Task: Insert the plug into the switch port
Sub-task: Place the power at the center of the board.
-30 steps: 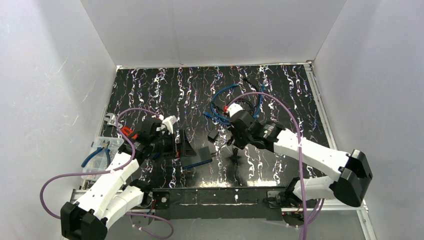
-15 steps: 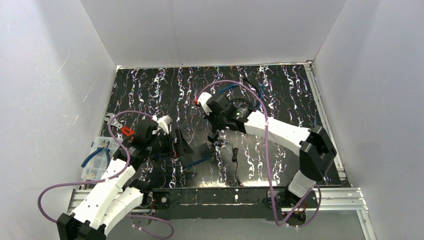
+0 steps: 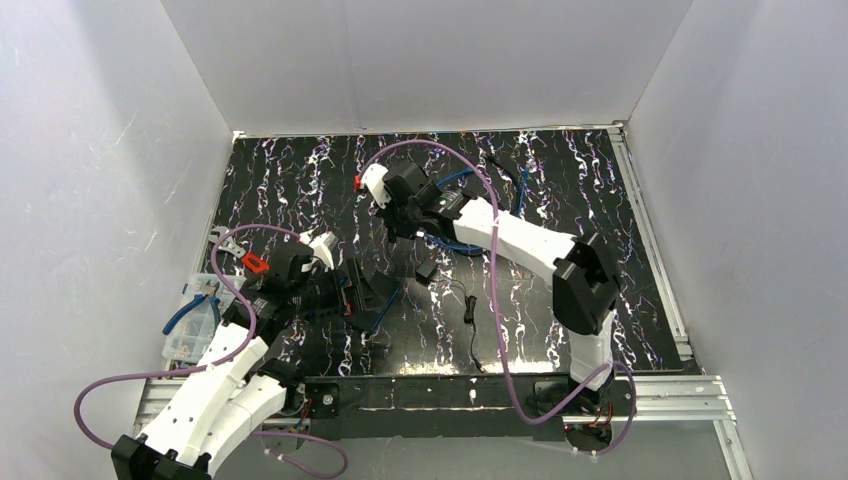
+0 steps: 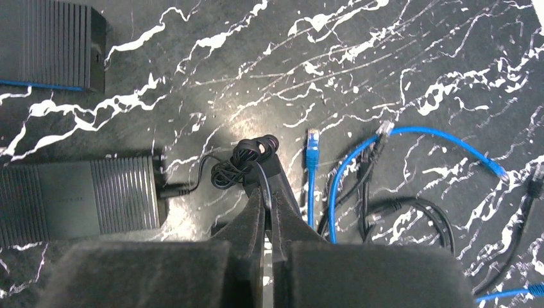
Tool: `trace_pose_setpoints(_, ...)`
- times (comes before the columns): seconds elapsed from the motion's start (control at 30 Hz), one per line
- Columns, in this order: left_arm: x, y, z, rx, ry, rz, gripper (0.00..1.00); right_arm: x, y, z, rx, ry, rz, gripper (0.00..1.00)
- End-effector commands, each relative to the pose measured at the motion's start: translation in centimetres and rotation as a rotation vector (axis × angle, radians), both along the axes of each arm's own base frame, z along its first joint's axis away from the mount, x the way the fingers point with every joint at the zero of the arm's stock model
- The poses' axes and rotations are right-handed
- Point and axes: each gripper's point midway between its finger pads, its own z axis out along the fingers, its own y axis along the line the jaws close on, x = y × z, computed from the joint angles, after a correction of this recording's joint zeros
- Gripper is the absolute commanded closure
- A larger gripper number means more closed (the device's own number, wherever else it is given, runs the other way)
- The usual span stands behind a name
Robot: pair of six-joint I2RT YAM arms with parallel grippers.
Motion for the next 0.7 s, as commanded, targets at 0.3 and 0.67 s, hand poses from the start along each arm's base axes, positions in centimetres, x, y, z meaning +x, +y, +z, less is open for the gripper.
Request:
trace_pose_setpoints(0.3,0.2,0.4,0.2,0.017,0.01,0.037,0.02,3.4,2.5,-3.5,0.043,0.154,0.033,0.99)
trace_pose_setpoints(0.67,1.0,1.0,-0.6,0.053,0.008,0.085,0.02,2.8,2.9,-3.6,0.056,0.202,0.061,0.66)
